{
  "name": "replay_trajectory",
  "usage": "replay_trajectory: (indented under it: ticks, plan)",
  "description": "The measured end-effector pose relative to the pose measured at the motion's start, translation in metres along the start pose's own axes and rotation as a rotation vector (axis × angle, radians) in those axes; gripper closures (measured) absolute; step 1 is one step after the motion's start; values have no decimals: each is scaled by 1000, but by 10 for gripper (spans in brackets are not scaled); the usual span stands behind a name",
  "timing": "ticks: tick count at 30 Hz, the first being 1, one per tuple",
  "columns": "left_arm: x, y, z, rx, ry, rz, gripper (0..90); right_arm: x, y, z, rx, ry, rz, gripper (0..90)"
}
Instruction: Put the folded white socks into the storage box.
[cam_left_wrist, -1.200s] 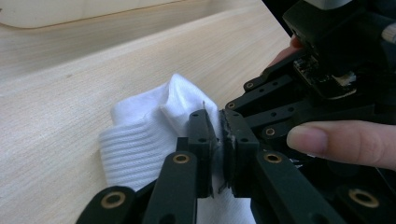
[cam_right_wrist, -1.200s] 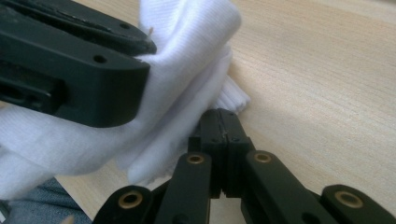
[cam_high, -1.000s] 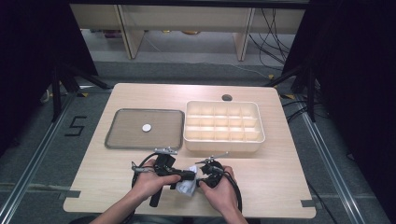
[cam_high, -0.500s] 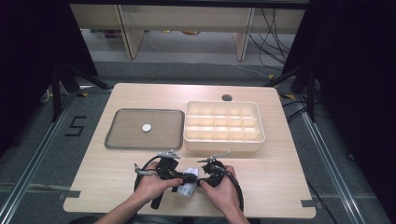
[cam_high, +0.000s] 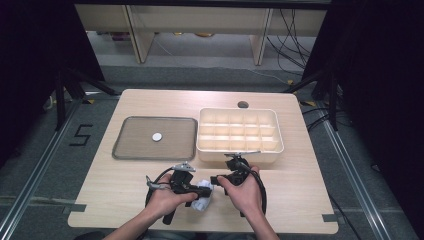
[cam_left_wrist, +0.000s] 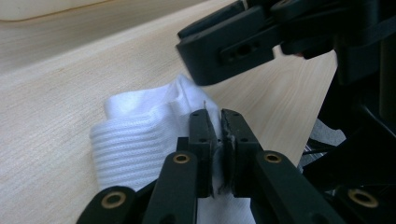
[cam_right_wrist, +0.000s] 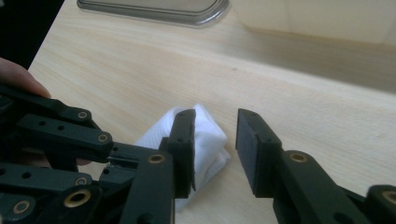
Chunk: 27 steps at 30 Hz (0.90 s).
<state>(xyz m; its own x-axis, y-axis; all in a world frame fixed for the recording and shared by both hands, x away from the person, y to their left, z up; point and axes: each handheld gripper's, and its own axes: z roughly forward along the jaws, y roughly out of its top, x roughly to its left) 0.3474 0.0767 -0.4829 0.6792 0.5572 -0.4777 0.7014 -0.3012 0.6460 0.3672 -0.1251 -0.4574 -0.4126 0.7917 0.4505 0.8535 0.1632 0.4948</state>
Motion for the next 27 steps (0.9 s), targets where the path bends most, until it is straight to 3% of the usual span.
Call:
replay_trajectory:
  ticks: [3,5,6,7,14,17,21,23,27]
  plan:
    - [0,0,0,0,1,4,824,-2,0,6,18,-6,30,665]
    - [0,0,0,2,-8,6,824,-7,0,10,24,14,14,665]
    - [0,0,0,2,-7,6,824,-6,-1,10,35,23,49,667]
    - [0,0,0,2,-7,7,824,-7,0,11,34,26,36,674]
    - [-1,-1,1,-1,3,9,822,-8,0,15,68,62,48,836]
    - [-2,0,0,-7,-1,21,811,-7,-1,15,72,58,43,849]
    - [-11,1,-10,-47,-14,45,748,-10,-1,16,61,56,32,852]
    - [-19,0,-19,-62,-16,62,746,-10,-1,16,67,50,55,851]
    - [-25,-6,-22,-40,-26,92,772,-13,-1,16,50,43,38,851]
